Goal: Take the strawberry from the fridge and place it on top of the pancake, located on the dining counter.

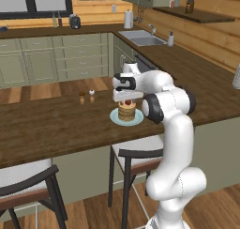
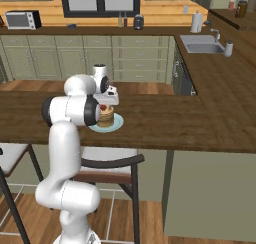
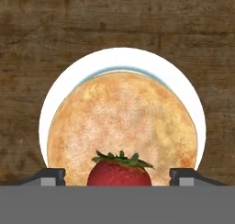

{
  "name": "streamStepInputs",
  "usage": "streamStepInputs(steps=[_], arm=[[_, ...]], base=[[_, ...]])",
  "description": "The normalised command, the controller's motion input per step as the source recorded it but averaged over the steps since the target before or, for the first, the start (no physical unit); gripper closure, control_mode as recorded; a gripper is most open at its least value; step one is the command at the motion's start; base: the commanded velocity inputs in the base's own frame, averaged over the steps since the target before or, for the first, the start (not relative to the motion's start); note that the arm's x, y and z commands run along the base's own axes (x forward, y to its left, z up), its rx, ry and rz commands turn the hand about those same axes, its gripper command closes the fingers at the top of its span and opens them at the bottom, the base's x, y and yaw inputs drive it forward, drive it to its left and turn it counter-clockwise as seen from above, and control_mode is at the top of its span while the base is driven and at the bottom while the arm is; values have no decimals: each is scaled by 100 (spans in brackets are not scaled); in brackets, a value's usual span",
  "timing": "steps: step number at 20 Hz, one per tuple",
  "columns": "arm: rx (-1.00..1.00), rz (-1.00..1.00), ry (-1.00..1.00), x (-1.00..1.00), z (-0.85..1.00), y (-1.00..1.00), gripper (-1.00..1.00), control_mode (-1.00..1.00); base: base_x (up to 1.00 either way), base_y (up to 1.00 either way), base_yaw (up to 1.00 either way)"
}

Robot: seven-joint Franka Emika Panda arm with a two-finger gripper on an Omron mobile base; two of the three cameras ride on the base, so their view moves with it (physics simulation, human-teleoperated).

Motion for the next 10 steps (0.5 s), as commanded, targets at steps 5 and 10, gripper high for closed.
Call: streamStepInputs(steps=[5,10], arm=[[0,0,0,0,0,0,-100,-100],[0,0,-3,0,13,0,-100,-100]], base=[[0,0,0],[0,0,0]])
